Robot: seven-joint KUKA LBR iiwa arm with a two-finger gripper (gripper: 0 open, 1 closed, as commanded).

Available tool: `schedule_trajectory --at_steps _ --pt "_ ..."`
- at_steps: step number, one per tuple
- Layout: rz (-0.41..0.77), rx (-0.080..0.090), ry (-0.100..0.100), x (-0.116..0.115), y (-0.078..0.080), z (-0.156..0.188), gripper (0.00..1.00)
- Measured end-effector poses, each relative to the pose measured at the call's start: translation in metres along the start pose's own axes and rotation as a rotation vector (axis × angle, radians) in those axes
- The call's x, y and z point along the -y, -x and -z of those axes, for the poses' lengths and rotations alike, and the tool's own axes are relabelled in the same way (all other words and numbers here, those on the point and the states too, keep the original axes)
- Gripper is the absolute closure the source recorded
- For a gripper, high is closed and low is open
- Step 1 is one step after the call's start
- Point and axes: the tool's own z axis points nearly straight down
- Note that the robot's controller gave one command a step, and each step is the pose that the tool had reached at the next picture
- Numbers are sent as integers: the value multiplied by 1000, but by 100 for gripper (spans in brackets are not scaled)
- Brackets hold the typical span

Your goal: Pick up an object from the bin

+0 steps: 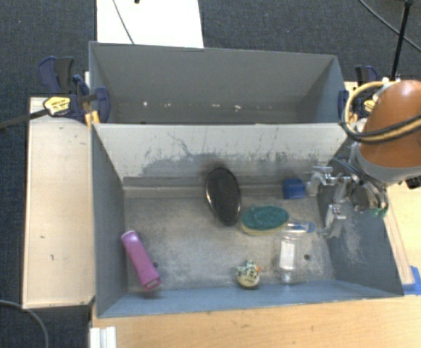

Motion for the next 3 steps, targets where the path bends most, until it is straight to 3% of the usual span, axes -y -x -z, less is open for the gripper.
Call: schedule_trajectory --at_steps 1,2,3 --pt "79 -4 5 -75 -10 -73 0" --pt "76 1 2 -71 -8 -70 100" --pt "60 9 -1 -60 21 40 100"
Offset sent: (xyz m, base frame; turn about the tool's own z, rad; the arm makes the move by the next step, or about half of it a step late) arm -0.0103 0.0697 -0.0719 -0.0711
